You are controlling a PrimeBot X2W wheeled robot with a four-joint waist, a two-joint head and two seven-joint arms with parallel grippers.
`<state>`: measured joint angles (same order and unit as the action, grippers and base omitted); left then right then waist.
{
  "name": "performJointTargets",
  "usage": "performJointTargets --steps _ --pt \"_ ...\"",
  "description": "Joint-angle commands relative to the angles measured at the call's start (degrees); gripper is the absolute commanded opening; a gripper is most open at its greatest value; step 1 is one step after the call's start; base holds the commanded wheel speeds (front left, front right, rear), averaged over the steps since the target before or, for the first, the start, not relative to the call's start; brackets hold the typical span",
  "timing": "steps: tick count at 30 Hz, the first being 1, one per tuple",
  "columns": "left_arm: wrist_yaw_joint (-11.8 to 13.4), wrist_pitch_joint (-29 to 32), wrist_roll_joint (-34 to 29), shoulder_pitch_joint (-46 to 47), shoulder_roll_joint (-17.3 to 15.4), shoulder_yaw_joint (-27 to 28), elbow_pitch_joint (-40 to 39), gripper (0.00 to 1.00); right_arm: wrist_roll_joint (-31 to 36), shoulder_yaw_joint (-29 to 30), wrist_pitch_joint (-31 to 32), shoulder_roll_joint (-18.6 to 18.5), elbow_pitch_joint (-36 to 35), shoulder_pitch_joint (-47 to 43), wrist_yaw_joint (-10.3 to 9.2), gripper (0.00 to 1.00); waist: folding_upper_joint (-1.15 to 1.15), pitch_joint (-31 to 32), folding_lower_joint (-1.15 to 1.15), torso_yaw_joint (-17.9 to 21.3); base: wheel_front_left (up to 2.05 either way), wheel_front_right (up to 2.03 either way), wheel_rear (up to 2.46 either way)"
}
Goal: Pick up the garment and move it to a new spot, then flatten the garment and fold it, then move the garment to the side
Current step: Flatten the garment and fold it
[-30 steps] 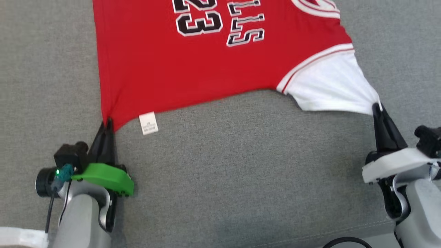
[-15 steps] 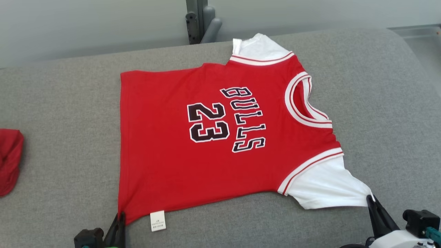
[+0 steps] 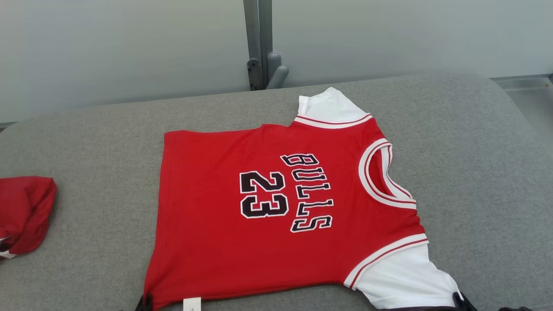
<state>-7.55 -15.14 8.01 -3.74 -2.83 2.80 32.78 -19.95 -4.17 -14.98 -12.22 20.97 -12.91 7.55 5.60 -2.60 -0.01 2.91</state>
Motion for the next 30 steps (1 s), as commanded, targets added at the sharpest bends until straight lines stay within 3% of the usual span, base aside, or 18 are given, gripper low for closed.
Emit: performJointTargets --steps 1,11,30 --pt "0.11 0.01 -0.63 -0.52 -0.28 0.23 -0.5 0.0 0.0 0.37 -0.17 -0.47 -1.14 -0.51 -0.12 0.0 -0.01 -0.48 0.01 -0.08 0.0 0.0 0.0" --pt "0.11 0.01 0.31 3.42 -0.17 -1.91 -5.69 0.0 -0.57 1.93 -0.18 0.13 -5.49 8.13 -0.12 0.0 -0.01 -2.94 0.01 -0.62 0.0 0.0 0.0" --pt "1.22 0.0 1.33 19.03 -0.19 -4.63 -2.65 0.0 6.0 4.12 -0.17 1.97 8.27 34.05 -0.12 0.0 -0.01 -13.84 0.01 -3.56 0.0 0.0 0.0"
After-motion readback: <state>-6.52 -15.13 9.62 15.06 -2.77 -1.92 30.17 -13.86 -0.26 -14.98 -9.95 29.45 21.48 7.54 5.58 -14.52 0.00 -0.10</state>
